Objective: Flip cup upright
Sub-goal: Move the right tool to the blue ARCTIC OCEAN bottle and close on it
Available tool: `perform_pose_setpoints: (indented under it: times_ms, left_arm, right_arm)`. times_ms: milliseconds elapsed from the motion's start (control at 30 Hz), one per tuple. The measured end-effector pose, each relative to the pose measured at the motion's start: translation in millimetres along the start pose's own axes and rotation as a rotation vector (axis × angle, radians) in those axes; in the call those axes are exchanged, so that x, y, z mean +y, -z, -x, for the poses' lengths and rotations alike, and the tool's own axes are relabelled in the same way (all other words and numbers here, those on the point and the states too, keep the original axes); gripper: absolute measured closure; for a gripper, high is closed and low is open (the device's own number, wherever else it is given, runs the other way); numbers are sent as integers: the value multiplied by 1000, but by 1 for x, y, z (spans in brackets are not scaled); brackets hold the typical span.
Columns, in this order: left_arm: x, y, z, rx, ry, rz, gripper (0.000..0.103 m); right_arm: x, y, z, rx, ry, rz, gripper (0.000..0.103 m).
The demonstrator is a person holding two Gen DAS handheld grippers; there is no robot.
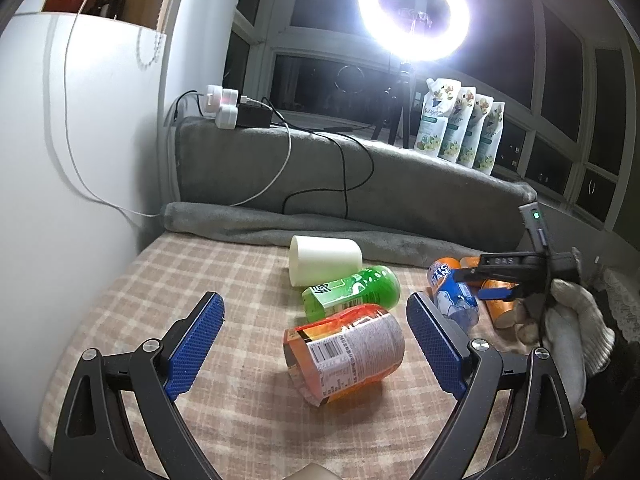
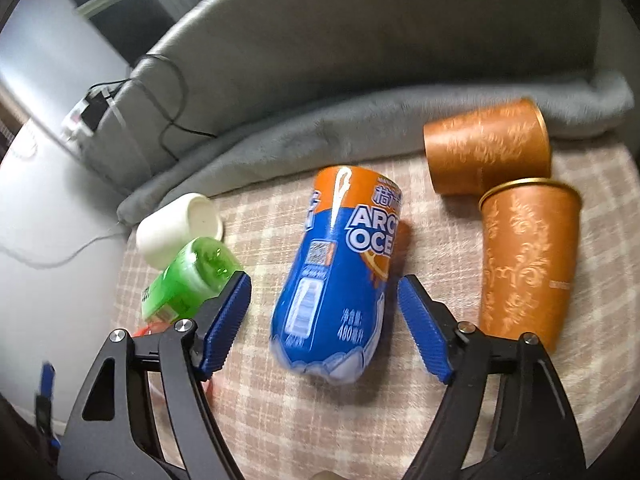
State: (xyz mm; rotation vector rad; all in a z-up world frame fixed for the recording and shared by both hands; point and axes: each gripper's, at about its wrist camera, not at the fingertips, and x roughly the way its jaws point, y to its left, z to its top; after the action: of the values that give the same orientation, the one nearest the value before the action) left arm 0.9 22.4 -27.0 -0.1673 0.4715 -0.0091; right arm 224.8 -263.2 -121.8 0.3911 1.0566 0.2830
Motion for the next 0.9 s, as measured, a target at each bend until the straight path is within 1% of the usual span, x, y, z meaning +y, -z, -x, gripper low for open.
perform_pose_setpoints:
  times_ms: [233, 300, 500, 700, 900]
  left_arm:
    - [2, 0, 2, -2, -3, 6, 10]
    - [2, 0, 1, -1, -2, 5, 10]
    - [3, 0, 1, -1, -1, 6, 10]
    - [-1, 2, 0, 5, 3, -2, 11]
    - [-5, 2, -6, 30, 27, -2, 11]
  right_arm:
    - [-13, -8, -19, 57, -16, -49, 32]
    - [-15, -9, -22, 71, -16, -49, 35]
    - [-15, -10, -24, 84, -32, -41, 37]
    - [-15, -5, -15, 84, -72, -25, 39]
    - [-6, 14, 8, 78, -87, 48, 39]
